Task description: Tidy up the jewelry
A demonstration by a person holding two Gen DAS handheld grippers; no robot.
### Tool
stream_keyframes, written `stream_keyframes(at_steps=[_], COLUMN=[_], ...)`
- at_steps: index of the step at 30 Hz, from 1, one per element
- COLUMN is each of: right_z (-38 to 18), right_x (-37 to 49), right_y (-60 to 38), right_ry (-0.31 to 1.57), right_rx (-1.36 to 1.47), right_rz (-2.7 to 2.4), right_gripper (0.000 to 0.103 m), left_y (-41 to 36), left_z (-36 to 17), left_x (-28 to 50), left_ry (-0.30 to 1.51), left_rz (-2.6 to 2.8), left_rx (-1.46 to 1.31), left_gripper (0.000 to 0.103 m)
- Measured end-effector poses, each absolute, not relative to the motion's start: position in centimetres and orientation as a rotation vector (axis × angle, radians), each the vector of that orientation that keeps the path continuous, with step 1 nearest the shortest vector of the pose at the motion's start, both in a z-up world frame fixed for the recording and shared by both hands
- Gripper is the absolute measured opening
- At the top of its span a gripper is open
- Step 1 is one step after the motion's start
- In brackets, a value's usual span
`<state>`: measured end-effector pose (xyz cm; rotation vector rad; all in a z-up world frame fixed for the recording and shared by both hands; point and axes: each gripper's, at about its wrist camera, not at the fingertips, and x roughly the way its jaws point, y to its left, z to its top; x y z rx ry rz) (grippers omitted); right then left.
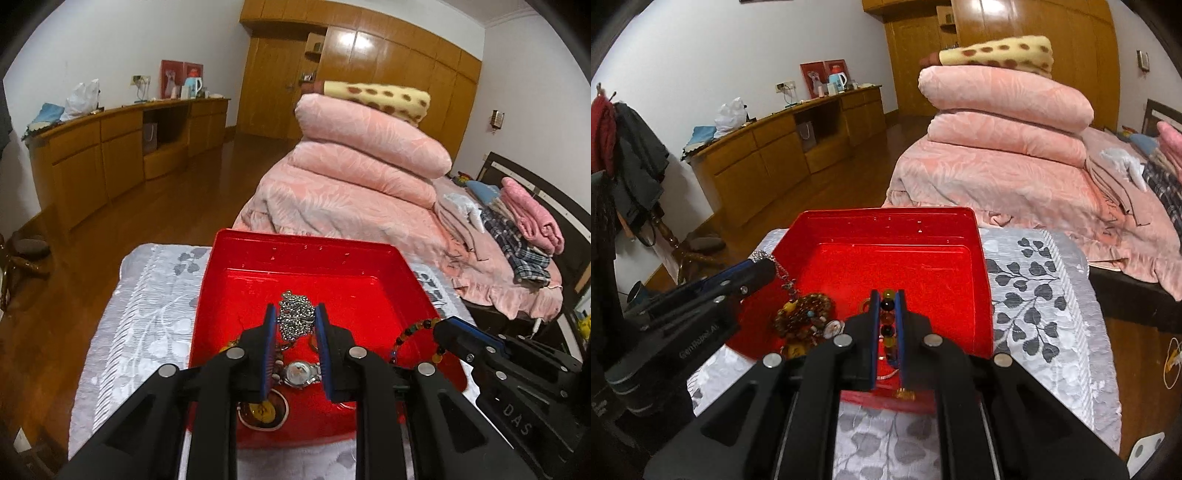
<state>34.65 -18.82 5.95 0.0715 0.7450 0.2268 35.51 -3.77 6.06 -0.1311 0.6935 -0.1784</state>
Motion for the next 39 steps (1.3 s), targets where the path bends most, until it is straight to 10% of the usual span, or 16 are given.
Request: stream_keyframes(at_steps=[4, 16, 39], right_z=[5.3, 5.9, 5.0], right_x=[36.1, 34.2, 25.6], right_y=[-18.9, -19.8, -21.4], right_ry=[0.759, 0.712, 0.660], right_rx=[0.075, 0.067, 0.043], right_rz=[0.191, 0.146, 0.139], right_gripper=[0.022, 0.036, 0.069], left_y=[-3.7, -2.3, -0.1], left_z=[5.0, 6.0, 4.8], left_x=[36.7, 34.9, 27.5], left_ry=[0.728, 0.685, 0.618], left_rz=[-0.149, -0.105, -0.068], left_rx=[-0.125, -0.128, -0.072], left_gripper=[0.047, 0.073, 0.080])
